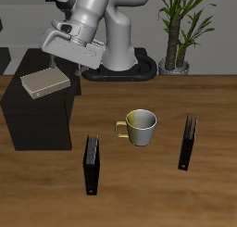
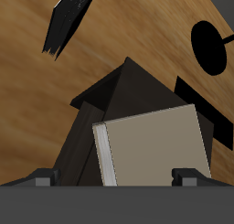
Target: Place the yellow book flat on top of the shelf
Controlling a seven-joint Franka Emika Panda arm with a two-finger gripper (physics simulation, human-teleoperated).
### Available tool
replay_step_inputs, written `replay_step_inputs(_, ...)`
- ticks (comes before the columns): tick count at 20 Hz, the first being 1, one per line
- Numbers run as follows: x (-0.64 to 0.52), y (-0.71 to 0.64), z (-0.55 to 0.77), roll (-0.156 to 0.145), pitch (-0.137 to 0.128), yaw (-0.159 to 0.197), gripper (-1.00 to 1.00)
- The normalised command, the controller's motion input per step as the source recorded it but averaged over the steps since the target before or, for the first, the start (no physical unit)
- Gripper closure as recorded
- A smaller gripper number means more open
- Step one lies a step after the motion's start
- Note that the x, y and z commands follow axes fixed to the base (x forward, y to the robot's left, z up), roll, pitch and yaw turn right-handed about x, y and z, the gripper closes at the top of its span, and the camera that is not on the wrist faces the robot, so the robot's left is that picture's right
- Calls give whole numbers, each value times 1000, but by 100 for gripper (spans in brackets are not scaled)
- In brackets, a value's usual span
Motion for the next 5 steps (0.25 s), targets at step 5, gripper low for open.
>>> replay_step_inputs(5,-74,368,84,83,-42,22,-100)
